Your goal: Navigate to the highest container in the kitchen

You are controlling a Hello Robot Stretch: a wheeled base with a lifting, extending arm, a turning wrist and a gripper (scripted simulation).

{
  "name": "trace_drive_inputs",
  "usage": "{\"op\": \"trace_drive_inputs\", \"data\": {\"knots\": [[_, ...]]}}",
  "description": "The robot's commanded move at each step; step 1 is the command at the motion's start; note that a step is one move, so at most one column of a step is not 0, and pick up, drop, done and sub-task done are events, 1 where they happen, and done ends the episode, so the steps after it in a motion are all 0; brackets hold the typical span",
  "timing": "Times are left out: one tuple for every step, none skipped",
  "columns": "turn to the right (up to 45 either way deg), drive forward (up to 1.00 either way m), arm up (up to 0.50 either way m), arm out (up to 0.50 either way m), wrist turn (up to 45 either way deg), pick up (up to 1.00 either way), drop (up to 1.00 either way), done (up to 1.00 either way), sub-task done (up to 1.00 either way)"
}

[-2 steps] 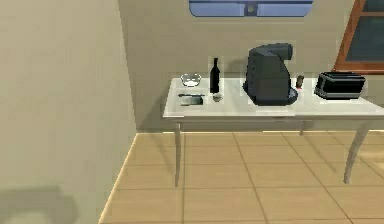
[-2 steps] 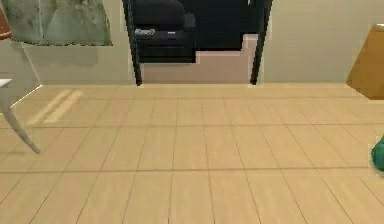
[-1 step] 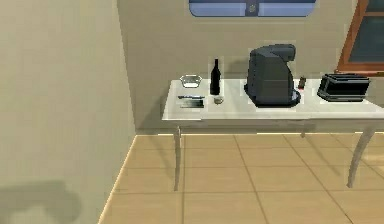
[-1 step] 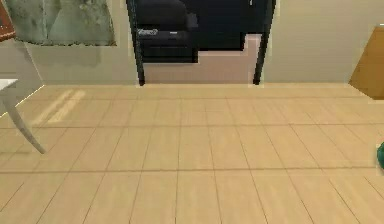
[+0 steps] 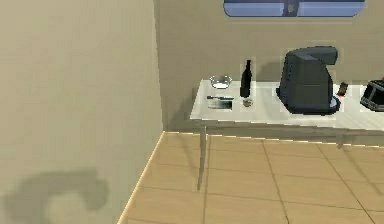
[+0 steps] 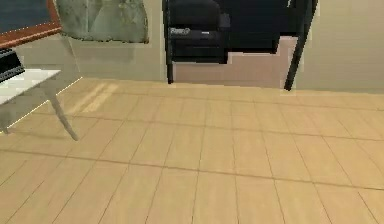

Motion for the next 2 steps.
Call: {"op": "trace_drive_inputs", "data": {"knots": [[0.0, 0.65, 0.0, 0.0, 0.0, 0.0, 0.0, 0.0, 0.0], [45.0, 0.0, 0.0, 0.0, 0.0, 0.0, 0.0, 0.0, 0.0]]}}
